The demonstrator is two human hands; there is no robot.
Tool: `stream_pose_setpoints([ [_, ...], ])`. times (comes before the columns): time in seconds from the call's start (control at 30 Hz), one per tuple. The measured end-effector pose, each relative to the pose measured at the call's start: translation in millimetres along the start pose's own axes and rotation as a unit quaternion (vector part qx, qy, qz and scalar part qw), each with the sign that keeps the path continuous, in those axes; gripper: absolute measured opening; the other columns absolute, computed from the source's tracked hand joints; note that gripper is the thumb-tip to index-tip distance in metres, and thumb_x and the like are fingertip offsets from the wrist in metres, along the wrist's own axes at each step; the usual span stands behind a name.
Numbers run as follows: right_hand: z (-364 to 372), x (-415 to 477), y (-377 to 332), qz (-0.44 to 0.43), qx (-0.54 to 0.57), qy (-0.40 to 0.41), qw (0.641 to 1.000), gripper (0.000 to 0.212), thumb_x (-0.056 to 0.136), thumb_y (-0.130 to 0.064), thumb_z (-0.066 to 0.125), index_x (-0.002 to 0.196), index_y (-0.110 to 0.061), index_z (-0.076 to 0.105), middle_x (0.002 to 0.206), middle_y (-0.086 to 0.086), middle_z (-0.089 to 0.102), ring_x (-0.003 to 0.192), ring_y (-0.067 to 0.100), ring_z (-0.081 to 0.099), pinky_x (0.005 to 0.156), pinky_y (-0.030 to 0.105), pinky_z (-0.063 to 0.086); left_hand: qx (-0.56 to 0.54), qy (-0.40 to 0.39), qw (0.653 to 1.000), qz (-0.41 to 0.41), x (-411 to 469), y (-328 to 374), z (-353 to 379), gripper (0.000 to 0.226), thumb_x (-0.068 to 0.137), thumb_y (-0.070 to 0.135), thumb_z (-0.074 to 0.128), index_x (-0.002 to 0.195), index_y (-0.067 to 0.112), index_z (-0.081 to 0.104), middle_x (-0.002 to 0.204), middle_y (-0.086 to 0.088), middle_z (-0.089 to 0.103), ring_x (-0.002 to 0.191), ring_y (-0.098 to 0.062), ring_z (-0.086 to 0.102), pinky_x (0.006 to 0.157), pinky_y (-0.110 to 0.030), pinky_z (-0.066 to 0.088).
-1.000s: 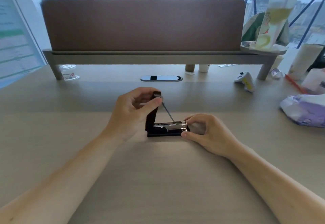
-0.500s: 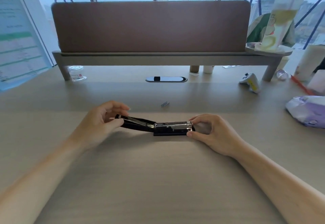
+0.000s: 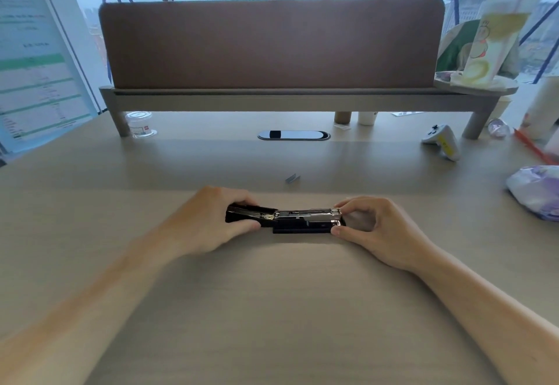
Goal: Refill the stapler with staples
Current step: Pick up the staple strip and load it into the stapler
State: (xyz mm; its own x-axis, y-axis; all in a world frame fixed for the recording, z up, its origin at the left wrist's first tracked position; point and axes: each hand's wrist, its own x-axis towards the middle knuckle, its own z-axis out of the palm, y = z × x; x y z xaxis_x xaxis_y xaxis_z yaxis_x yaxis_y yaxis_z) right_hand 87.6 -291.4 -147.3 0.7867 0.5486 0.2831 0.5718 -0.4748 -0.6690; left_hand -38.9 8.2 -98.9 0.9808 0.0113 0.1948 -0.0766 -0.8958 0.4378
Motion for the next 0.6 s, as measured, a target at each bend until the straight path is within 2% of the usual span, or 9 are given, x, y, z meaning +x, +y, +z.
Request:
stream_pose_setpoints([
  [0.17, -1, 0, -2, 0.001, -0.004, -0.002, 1.000, 0.030, 0.077, -0.046, 0.085, 0.100, -0.029, 0.082, 0.113, -0.021, 0.079, 0.110, -0.004, 0.070, 0.107, 0.028, 0.049, -0.020, -0.005, 1.000, -0.016, 0, -2, 2, 0.014, 0.083, 0.039, 0.081, 0.096, 0.044, 0.076, 0.087, 0.020, 0.078, 0.082, -0.002, 0.069, 0.070, -0.018, 0.048],
  [0.23, -1, 0, -2, 0.001, -0.014, -0.002, 1.000, 0.041, 0.073, -0.058, 0.080, 0.103, -0.030, 0.081, 0.114, -0.021, 0.079, 0.112, -0.002, 0.069, 0.108, 0.032, 0.050, -0.017, -0.015, 0.999, -0.025, 5, 2, -2, 0.017, 0.081, 0.045, 0.081, 0.098, 0.040, 0.078, 0.088, 0.020, 0.078, 0.082, 0.005, 0.068, 0.068, -0.013, 0.046],
  [0.33, -1, 1, -2, 0.018, -0.007, -0.003, 1.000, 0.057, 0.067, -0.070, 0.076, 0.110, -0.034, 0.079, 0.114, -0.021, 0.079, 0.114, -0.002, 0.070, 0.110, 0.035, 0.051, -0.055, 0.012, 0.997, -0.050, 28, 15, -10, 0.022, 0.086, 0.049, 0.074, 0.098, 0.032, 0.079, 0.091, 0.018, 0.077, 0.085, 0.012, 0.066, 0.074, -0.008, 0.046],
  [0.4, -3, 2, -2, 0.034, 0.042, 0.004, 0.999, 0.059, 0.066, -0.072, 0.075, 0.113, -0.035, 0.080, 0.113, -0.021, 0.080, 0.115, -0.005, 0.070, 0.111, 0.034, 0.051, -0.065, 0.037, 0.996, -0.058, 51, 22, -10, 0.024, 0.089, 0.048, 0.072, 0.100, 0.028, 0.078, 0.096, 0.017, 0.077, 0.090, 0.003, 0.070, 0.083, -0.017, 0.050],
  [0.47, -5, 3, -2, 0.043, 0.095, 0.017, 0.994, 0.057, 0.070, -0.071, 0.072, 0.111, -0.033, 0.081, 0.111, -0.019, 0.082, 0.113, -0.006, 0.072, 0.111, 0.033, 0.052, -0.039, 0.031, 0.996, -0.071, 76, 26, -4, 0.028, 0.089, 0.044, 0.073, 0.107, 0.023, 0.076, 0.105, 0.010, 0.076, 0.096, -0.009, 0.071, 0.081, -0.020, 0.050],
  [0.53, -7, 3, -1, 0.047, 0.118, 0.025, 0.992, 0.044, 0.079, -0.065, 0.071, 0.108, -0.032, 0.081, 0.106, -0.019, 0.083, 0.107, -0.007, 0.073, 0.105, 0.032, 0.055, -0.005, 0.014, 0.996, -0.090, 99, 29, 9, 0.033, 0.087, 0.040, 0.076, 0.113, 0.018, 0.073, 0.111, 0.002, 0.074, 0.101, -0.016, 0.070, 0.080, -0.023, 0.049],
  [0.6, -9, 4, 0, 0.048, 0.122, 0.027, 0.991, 0.024, 0.093, -0.049, 0.070, 0.105, -0.032, 0.081, 0.102, -0.021, 0.082, 0.100, -0.008, 0.074, 0.093, 0.025, 0.054, 0.022, 0.006, 0.994, -0.105, 116, 31, 25, 0.039, 0.084, 0.041, 0.078, 0.115, 0.018, 0.071, 0.112, 0.000, 0.073, 0.105, -0.020, 0.068, 0.088, -0.031, 0.051],
])
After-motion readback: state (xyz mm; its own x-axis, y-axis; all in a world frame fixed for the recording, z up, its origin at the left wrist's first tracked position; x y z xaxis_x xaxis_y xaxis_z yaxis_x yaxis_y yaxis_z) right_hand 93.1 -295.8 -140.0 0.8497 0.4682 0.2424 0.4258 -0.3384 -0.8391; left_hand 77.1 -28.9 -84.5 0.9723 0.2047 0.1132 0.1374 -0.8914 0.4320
